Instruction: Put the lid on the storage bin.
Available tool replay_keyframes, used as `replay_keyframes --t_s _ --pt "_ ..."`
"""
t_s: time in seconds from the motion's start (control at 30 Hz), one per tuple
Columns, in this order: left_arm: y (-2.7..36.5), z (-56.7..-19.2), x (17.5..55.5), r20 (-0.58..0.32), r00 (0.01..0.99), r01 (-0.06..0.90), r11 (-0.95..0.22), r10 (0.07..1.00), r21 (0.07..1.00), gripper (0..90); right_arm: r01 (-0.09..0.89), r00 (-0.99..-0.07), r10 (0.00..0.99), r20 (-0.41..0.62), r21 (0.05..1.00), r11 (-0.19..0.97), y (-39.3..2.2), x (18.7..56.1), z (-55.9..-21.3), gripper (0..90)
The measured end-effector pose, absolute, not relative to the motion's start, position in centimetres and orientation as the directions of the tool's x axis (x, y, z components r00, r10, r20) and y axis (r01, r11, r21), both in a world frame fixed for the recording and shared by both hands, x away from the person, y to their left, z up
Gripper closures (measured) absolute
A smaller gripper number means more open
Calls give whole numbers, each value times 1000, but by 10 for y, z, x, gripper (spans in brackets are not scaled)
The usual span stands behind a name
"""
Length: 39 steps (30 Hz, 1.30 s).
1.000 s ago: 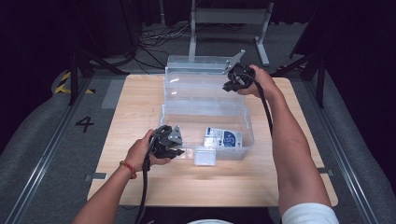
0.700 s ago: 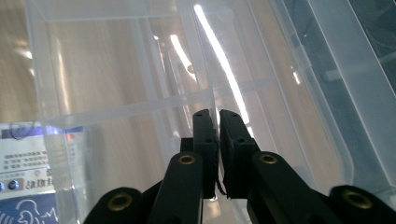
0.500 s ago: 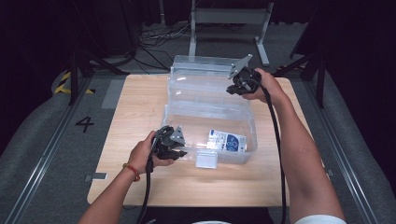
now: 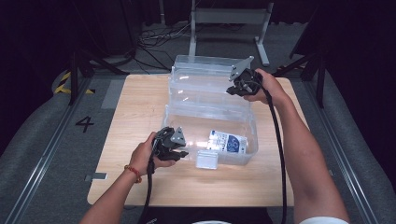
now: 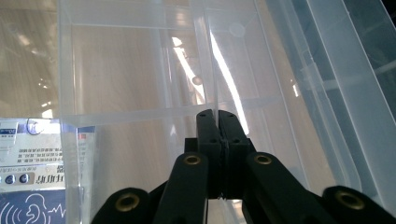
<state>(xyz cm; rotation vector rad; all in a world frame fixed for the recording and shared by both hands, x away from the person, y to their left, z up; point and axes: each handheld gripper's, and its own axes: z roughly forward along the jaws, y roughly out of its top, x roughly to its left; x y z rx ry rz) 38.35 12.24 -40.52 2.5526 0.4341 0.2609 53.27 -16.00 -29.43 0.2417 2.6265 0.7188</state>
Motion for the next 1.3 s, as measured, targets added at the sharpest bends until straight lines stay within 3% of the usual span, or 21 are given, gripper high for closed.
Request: replay_keyframes --t_s 0.67,0.9,1.3 --pt "121 -407 381 103 916 262 -770 389 582 651 -40 -906 176 -385 490 871 -151 499 -280 900" --pt "103 -406 377 151 916 236 -801 373 550 646 -51 -903 171 -395 491 870 -152 488 -278 900" --pt "103 -407 377 152 916 232 -801 370 551 645 -84 -889 149 -434 473 877 -150 464 -279 900"
